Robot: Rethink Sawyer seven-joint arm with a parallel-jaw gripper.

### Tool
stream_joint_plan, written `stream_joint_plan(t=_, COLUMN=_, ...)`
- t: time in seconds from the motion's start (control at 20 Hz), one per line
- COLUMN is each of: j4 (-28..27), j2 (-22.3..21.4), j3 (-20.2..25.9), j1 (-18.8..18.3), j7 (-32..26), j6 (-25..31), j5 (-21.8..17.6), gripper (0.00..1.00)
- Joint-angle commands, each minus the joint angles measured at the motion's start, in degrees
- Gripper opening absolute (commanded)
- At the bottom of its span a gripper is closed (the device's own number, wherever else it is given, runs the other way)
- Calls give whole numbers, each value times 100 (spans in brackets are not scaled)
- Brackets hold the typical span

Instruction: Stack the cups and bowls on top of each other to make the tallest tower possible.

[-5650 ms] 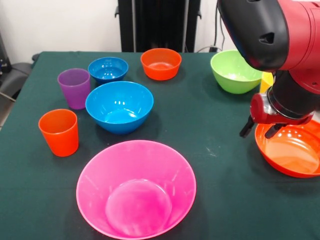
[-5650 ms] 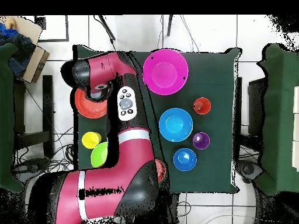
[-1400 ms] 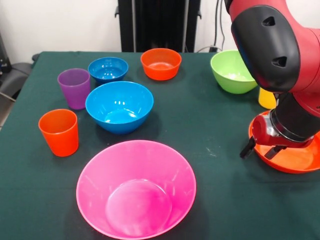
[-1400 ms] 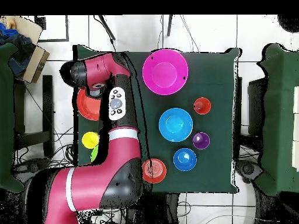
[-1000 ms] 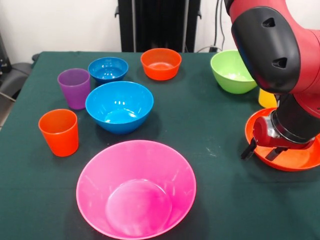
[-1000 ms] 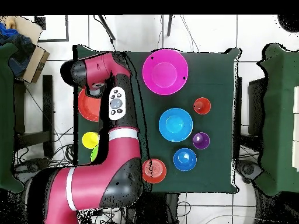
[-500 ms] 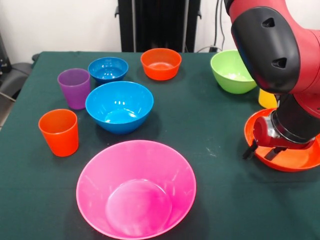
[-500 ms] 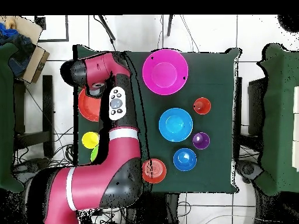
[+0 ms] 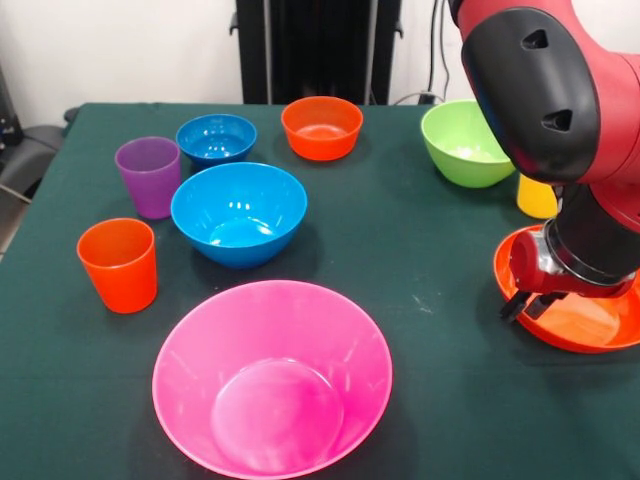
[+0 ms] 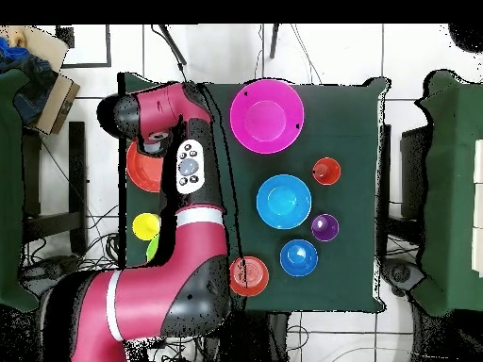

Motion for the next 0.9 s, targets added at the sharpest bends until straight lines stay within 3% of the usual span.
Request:
stream_joint_plan(t=0.05, j4=58, j2=187, j3=232, j1=43, j7=536, j6=-380, j5=-60, gripper=0)
stream_joint_plan(t=0.9, j4=134, j2=-13, j3=204, j1=-69, j7=343, j6=-249, j5=38, gripper=0)
